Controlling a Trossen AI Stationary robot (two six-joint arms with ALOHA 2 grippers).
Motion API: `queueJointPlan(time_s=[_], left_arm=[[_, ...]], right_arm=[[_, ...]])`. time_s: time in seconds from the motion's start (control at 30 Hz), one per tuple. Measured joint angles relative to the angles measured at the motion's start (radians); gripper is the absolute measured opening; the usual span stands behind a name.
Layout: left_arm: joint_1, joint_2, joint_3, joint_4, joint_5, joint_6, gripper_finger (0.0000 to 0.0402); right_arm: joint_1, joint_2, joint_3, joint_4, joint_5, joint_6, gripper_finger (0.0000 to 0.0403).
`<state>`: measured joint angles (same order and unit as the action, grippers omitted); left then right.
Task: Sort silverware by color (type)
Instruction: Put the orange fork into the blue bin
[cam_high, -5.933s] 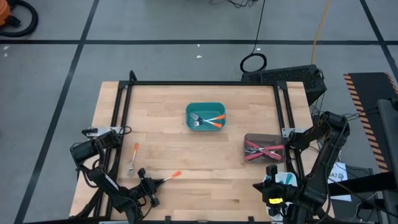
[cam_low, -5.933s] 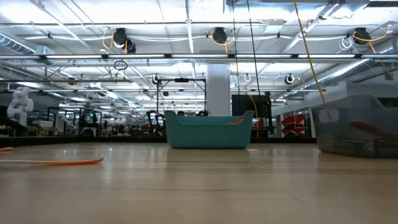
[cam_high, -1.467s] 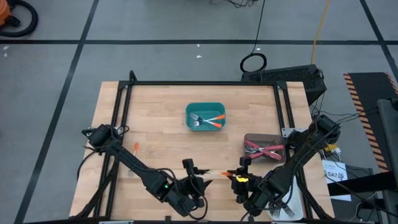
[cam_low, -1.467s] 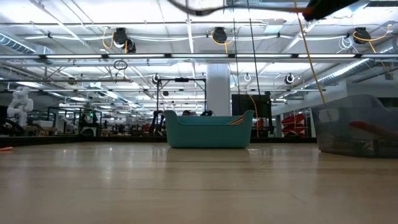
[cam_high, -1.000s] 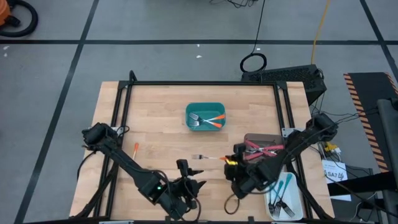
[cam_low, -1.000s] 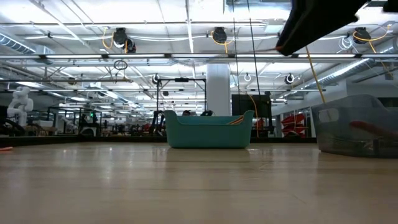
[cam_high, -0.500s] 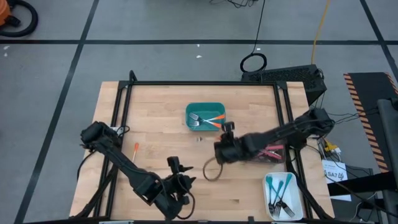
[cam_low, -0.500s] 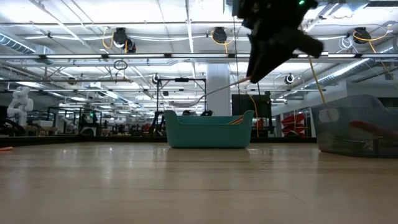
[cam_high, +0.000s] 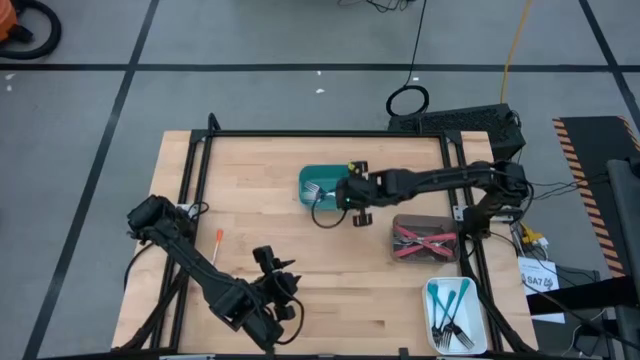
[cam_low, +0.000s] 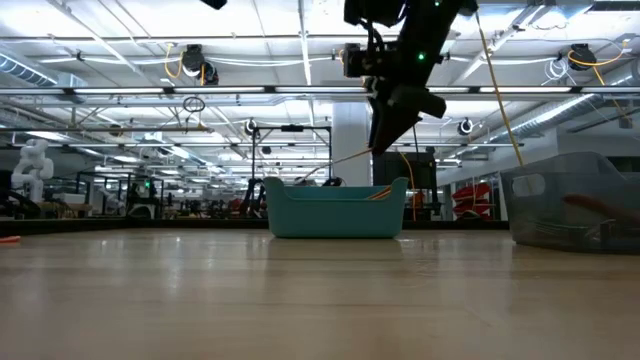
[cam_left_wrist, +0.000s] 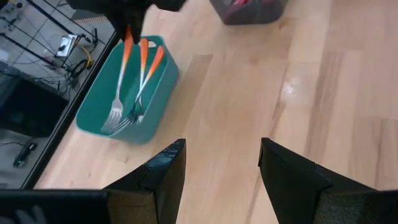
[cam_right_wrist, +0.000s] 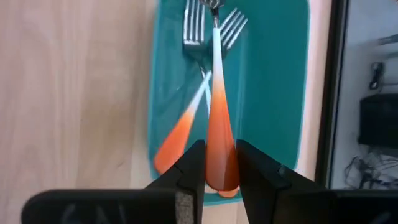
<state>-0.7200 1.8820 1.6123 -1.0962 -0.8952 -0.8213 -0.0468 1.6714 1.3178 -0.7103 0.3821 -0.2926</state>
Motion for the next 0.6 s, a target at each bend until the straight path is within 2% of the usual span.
queueJointPlan(time_s=[0.2,0.43,0.6], left_arm=[[-0.022,0.000,0.000,-0.015,0.000,-0.038,0.0200],[-0.039,0.000,0.000,-0.016,0.000,-0.070,0.0200],[-0.045,0.000,0.000,-0.017,0.000,-0.074,0.0200]], right_arm=[[-0.076,0.000,0.000,0.009,-0.028,-0.032,0.0066],[-0.150,0.010,0.000,0.033,-0.177,-0.069,0.0067],[-0.164,0.017,0.000,0.052,-0.178,-0.069,0.0087]])
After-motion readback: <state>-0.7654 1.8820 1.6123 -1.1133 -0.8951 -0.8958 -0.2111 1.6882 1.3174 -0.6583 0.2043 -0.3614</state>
